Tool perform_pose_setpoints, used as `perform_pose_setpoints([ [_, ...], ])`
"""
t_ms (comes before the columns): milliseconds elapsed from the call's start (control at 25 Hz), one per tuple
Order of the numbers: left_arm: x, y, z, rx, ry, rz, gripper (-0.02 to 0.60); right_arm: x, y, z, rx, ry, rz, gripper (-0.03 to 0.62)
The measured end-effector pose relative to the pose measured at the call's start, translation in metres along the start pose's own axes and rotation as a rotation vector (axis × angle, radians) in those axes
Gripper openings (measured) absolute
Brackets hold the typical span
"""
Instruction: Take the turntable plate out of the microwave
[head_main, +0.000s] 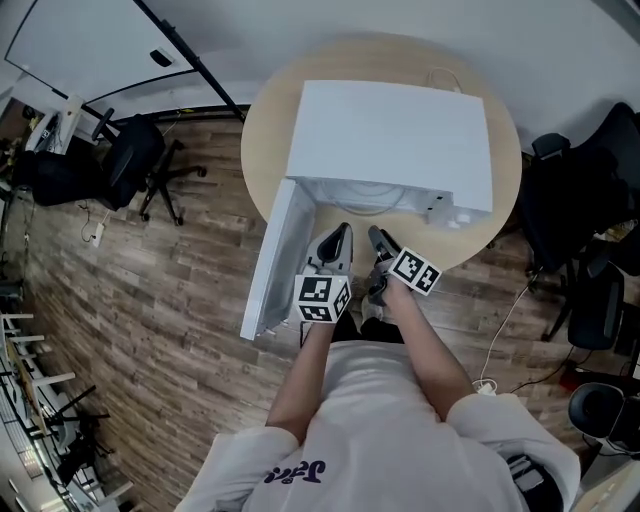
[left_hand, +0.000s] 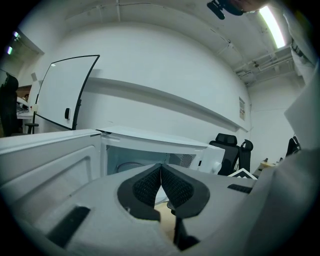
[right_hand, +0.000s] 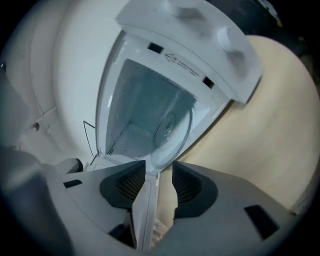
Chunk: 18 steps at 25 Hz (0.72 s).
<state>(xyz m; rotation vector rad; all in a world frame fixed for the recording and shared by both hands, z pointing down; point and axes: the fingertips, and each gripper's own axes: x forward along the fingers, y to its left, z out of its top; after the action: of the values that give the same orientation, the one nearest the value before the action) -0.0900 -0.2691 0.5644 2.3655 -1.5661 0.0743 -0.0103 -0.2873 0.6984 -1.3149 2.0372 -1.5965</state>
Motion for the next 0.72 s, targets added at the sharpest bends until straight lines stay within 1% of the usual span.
perform_pose_setpoints([
  [160, 0.008, 0.011, -0.01, -0.008, 0.026, 0.001, 0.017, 0.013, -0.019, -0.002, 0.201, -0.05, 0.035, 0.167],
  [240, 0.011, 0.013, -0.013, -0.015, 0.031, 0.003, 0.015, 0.019, -0.028, 0.003, 0.276, -0.086, 0.066, 0.169],
  [320, 0.015, 0.014, -0.015, -0.021, 0.035, -0.004, 0.016, 0.029, -0.035, 0.008, 0.311, -0.114, 0.097, 0.169],
  [400, 0.018, 0.015, -0.017, -0.035, 0.04, -0.014, 0.017, 0.04, -0.04, 0.011, 0.33, -0.13, 0.104, 0.169],
  [600, 0.022, 0.014, -0.028, -0.065, 0.068, -0.022, 0.017, 0.058, -0.052, 0.018, 0.391, -0.169, 0.063, 0.167],
  [640, 0.022, 0.014, -0.031, -0.074, 0.076, -0.025, 0.015, 0.059, -0.053, 0.019, 0.397, -0.178, 0.057, 0.161],
  [680, 0.022, 0.015, -0.034, -0.089, 0.083, -0.027, 0.016, 0.06, -0.053, 0.021, 0.404, -0.187, 0.054, 0.139],
  [720, 0.022, 0.018, -0.035, -0.109, 0.088, -0.027, 0.016, 0.062, -0.053, 0.022, 0.411, -0.196, 0.053, 0.093],
])
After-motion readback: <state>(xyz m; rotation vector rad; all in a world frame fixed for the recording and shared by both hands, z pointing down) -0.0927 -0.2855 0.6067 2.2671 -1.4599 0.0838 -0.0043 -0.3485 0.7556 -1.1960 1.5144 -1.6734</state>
